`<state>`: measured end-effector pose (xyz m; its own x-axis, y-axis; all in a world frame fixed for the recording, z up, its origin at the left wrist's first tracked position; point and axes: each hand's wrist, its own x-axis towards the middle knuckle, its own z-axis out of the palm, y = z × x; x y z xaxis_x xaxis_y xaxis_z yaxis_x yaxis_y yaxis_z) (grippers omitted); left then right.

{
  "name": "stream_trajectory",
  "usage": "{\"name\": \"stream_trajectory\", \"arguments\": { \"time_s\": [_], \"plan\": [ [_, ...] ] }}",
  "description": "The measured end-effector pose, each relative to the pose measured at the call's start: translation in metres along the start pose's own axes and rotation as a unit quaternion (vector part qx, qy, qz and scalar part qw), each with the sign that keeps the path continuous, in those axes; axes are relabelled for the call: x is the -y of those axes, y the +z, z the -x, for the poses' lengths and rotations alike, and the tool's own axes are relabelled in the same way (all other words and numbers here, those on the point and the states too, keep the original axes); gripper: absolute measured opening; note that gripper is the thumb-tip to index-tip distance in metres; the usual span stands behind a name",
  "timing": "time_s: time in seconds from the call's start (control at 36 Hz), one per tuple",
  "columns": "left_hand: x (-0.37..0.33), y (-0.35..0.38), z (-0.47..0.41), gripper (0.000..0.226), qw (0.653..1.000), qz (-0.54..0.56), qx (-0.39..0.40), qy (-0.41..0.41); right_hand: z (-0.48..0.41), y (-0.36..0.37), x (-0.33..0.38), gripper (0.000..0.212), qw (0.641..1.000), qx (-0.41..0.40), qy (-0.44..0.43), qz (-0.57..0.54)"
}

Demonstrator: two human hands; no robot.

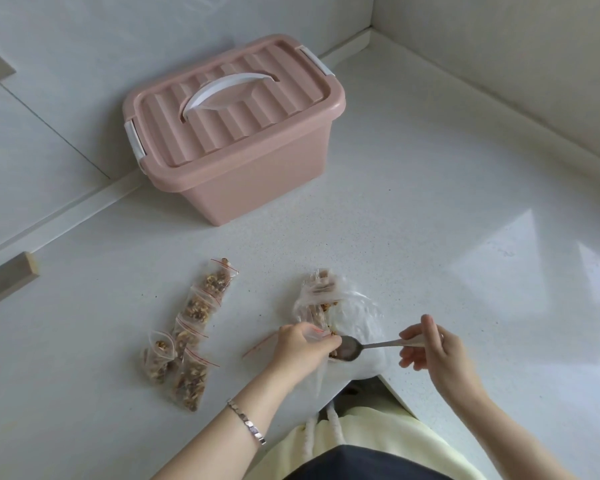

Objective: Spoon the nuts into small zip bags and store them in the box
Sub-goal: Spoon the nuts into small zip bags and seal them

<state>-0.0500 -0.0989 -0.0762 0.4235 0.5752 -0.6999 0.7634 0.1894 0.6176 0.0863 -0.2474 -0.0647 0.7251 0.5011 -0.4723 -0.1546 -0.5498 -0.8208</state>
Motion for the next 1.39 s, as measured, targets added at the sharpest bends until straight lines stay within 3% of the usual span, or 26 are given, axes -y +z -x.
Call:
{"name": "stream_trajectory", "arguments": {
  "time_s": [0.11,0.25,0.31,0.5,0.78,0.97,1.19,1.39],
  "plan": [
    [-0.004,0.003,0.004,0.035,0.991,0.128,0.015,-0.036,-0.003,0.004,-0.009,0.047,0.995,0.024,0.063,-0.07],
    [-0.003,-0.005,0.007,0.01,0.987,0.16,-0.009,-0.013,-0.004,0.0,-0.017,0.05,0.982,0.012,0.121,-0.147],
    [-0.002,-0.009,0.007,0.01,0.987,0.157,-0.023,0.0,-0.003,-0.003,-0.019,0.05,0.978,0.002,0.129,-0.163],
    [0.003,-0.023,0.008,0.021,0.991,0.093,-0.087,0.052,0.001,-0.011,-0.017,0.051,0.977,-0.044,0.075,-0.195],
    [0.003,-0.023,0.007,0.019,0.987,0.068,-0.125,0.075,0.003,0.008,-0.003,0.043,0.988,-0.104,-0.027,-0.111],
    [-0.002,-0.02,-0.002,0.02,0.986,0.134,-0.083,0.056,-0.004,0.028,-0.002,0.045,0.994,-0.053,-0.059,-0.075],
    [-0.004,-0.024,-0.007,0.009,0.981,0.179,-0.06,0.04,-0.012,0.03,0.001,0.042,0.993,-0.022,-0.037,-0.109],
    [-0.001,-0.029,-0.005,0.051,0.974,0.216,-0.046,0.04,-0.014,0.025,-0.006,0.042,0.987,0.01,0.015,-0.157]
  ]
}}
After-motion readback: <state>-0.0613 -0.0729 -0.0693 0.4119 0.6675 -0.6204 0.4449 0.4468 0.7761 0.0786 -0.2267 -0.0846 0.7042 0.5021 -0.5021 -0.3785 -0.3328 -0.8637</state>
